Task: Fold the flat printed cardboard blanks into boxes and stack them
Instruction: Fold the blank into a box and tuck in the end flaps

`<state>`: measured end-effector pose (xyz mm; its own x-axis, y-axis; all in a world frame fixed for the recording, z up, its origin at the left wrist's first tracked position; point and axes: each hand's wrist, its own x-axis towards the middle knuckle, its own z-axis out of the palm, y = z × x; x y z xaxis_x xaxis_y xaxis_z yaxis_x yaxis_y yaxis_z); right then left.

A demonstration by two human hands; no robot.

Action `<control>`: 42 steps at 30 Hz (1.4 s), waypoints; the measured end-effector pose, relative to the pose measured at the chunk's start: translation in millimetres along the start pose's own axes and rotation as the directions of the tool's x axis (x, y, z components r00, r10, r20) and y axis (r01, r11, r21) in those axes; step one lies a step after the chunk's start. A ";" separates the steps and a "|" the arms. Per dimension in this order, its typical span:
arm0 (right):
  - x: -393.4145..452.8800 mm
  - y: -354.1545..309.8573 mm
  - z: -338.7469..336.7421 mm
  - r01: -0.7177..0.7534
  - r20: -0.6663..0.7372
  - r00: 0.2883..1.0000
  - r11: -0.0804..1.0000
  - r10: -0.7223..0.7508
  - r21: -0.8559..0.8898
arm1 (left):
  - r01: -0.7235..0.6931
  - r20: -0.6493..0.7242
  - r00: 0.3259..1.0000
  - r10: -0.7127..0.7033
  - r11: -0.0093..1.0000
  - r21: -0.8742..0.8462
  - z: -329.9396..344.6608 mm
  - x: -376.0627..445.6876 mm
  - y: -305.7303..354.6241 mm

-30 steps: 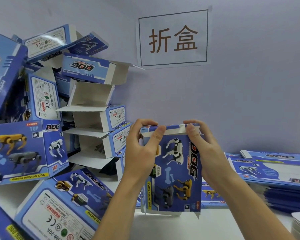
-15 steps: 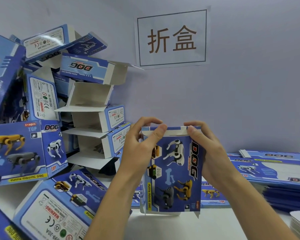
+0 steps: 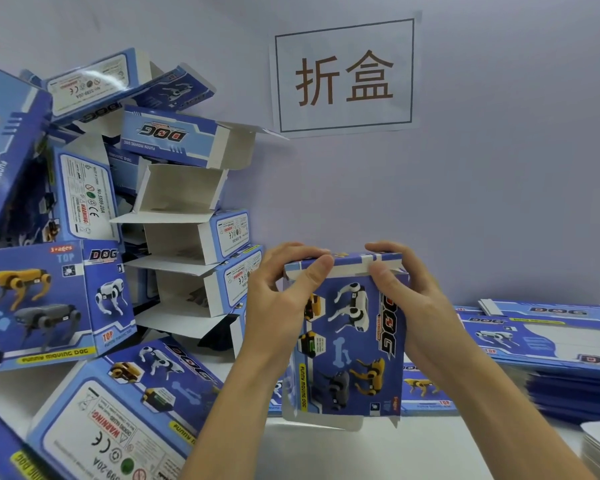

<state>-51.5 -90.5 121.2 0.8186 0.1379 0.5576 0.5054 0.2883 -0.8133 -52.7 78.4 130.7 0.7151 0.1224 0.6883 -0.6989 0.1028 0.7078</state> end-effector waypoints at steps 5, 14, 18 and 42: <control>1.8 -1.4 -3.1 -0.029 -0.008 1.000 0.997 0.029 0.067 | -0.054 0.011 0.998 0.054 0.997 0.063 3.2 -2.6 -1.4; 1.4 0.4 -5.6 -0.049 0.014 0.999 0.996 0.048 0.074 | -0.010 0.066 0.998 0.008 0.999 0.032 -0.6 -4.2 0.1; -0.1 0.8 -6.8 -0.020 -0.020 1.000 0.995 0.022 0.097 | -0.037 0.048 0.998 0.033 0.996 0.080 6.6 -6.2 2.8; 4.1 5.8 -6.1 0.019 -0.145 0.989 0.996 -0.006 0.089 | 0.011 0.222 0.975 -0.007 1.000 -0.015 3.5 -9.6 3.7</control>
<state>-43.6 -94.1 117.8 0.8467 -0.0024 0.5321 0.4944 0.3736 -0.7849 -62.1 74.2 127.3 0.7058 -0.1001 0.7013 -0.6914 0.1186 0.7127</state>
